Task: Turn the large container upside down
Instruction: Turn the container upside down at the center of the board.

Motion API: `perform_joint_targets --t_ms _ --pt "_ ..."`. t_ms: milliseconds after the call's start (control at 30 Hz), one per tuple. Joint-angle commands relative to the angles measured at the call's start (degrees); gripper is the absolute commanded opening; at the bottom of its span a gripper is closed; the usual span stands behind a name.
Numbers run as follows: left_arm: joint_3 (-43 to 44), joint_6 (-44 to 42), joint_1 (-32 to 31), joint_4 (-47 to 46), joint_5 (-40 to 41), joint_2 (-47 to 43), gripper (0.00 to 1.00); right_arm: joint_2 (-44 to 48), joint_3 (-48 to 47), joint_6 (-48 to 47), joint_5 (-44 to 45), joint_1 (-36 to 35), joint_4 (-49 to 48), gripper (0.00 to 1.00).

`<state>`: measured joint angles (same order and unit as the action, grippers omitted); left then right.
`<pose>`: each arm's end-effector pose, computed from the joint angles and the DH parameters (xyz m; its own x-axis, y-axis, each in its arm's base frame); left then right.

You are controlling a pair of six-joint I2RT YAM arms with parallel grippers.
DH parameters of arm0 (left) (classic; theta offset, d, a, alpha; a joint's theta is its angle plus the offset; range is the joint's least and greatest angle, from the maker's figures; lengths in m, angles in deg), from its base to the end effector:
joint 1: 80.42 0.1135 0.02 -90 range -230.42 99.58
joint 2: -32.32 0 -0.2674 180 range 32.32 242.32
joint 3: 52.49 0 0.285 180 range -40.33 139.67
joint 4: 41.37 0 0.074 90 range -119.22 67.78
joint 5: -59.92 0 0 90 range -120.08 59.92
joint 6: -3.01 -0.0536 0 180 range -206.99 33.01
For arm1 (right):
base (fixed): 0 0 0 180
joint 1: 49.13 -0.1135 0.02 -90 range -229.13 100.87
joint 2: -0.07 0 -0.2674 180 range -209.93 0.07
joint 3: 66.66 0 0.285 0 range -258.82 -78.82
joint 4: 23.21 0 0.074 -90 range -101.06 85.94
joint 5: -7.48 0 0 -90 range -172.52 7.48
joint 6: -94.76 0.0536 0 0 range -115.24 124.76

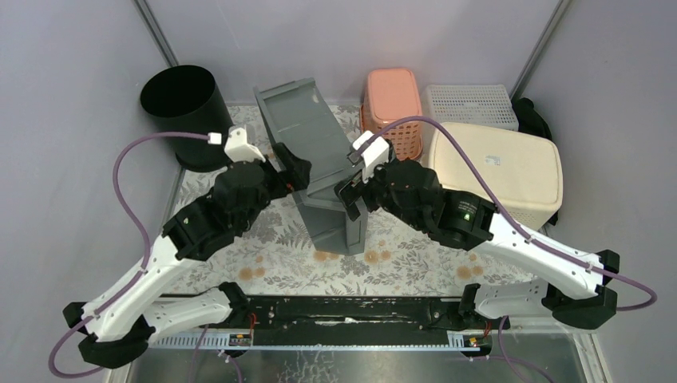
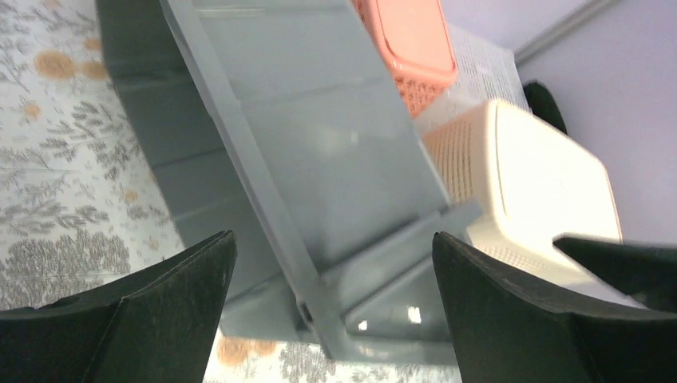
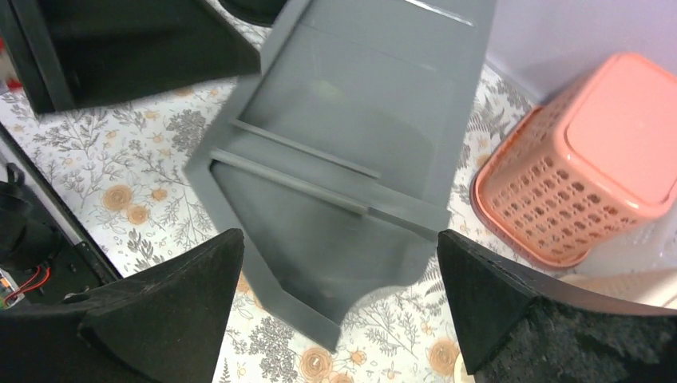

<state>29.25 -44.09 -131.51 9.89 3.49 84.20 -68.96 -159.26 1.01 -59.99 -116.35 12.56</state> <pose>0.1566 -0.1468 0.4225 -0.3891 -0.4210 -0.8194 0.0821 0.8701 -0.4860 0.1375 0.2744 0.4511 -0.0354 -0.2404 -0.9700 -0.7105 0.6887 -0.1447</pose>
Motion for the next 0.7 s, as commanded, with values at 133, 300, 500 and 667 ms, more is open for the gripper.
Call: perform_joint_targets --t_ms 133,300,500,667 --pt "-1.0 -1.1 26.6 -6.7 -29.2 3.0 1.00 5.5 4.3 6.2 -4.9 7.4 0.1 0.98" --pt "-5.4 2.4 39.4 -12.5 -48.5 5.5 1.00 6.6 6.4 7.0 -7.4 10.0 0.0 0.98" --pt "-13.0 12.1 42.3 -25.4 -58.8 7.2 1.00 6.9 7.3 7.6 -10.4 13.0 0.3 0.98" --pt "-16.7 18.4 42.4 -33.2 -62.3 7.0 1.00 6.6 7.6 8.7 -13.9 16.7 1.0 0.98"
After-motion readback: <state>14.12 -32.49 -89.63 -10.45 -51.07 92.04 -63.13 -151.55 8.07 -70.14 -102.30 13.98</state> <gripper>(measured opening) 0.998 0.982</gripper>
